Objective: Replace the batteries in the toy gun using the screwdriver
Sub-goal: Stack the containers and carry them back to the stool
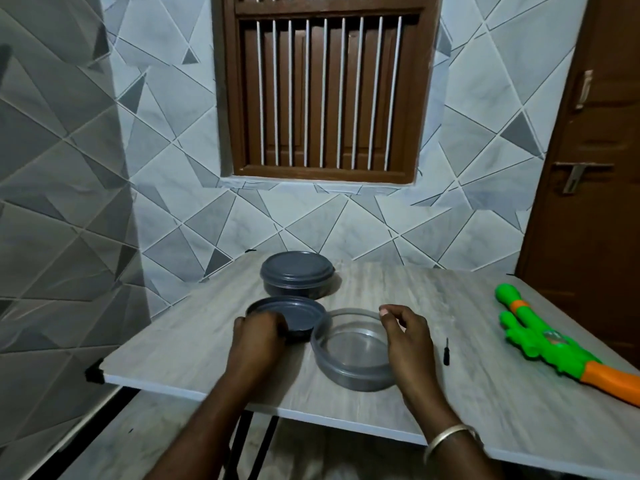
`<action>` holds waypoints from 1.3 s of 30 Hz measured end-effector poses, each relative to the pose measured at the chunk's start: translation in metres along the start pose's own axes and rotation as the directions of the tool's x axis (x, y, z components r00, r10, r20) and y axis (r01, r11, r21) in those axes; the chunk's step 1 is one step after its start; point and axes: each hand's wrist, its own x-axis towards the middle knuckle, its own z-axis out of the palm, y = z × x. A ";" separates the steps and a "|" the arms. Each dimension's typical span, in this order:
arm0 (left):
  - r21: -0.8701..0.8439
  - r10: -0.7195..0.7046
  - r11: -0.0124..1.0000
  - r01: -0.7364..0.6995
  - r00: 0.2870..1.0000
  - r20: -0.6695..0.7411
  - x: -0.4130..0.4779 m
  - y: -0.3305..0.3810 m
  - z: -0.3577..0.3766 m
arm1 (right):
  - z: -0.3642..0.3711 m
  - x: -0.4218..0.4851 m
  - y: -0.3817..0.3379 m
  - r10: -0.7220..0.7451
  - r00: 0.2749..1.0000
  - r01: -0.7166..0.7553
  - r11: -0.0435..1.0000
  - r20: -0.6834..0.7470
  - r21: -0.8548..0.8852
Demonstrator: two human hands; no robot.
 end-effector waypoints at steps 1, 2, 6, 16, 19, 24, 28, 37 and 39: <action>0.017 0.036 0.999 -0.035 0.997 -0.066 0.001 0.001 -0.005 | -0.001 0.001 -0.001 -0.001 1.000 0.001 1.000 -0.003 0.015; 0.047 0.072 0.997 -0.066 0.989 -0.126 0.003 0.004 -0.012 | -0.002 0.002 -0.002 0.000 1.000 0.000 1.000 -0.009 0.027; 0.010 0.103 0.994 -0.105 0.953 -0.284 0.008 0.024 -0.045 | -0.001 0.004 -0.001 0.019 1.000 -0.018 0.998 -0.021 0.052; -0.985 -0.367 0.161 0.065 0.930 0.001 0.018 0.092 -0.059 | -0.001 0.003 -0.009 0.083 0.997 -0.082 0.969 0.004 0.234; -0.965 -0.380 -0.038 0.261 0.889 0.255 0.009 0.104 -0.035 | 0.004 0.003 -0.006 0.150 0.988 -0.152 0.950 0.029 0.273; -0.941 -0.495 0.227 0.252 0.862 0.111 0.001 0.110 -0.002 | 0.006 0.000 0.003 0.153 0.988 -0.147 0.965 -0.011 0.215; -0.791 -0.393 0.584 0.182 0.916 -0.080 -0.002 0.117 0.005 | 0.000 0.004 0.011 0.136 0.990 -0.132 0.984 -0.027 0.124; -0.704 -0.314 0.631 0.326 0.937 0.152 0.007 0.100 0.016 | 0.007 0.017 0.020 0.195 0.980 -0.194 0.981 0.041 -0.028; -0.711 -0.320 0.617 0.339 0.933 0.167 0.007 0.097 0.019 | 0.009 0.019 0.024 0.201 0.979 -0.199 0.979 0.044 -0.044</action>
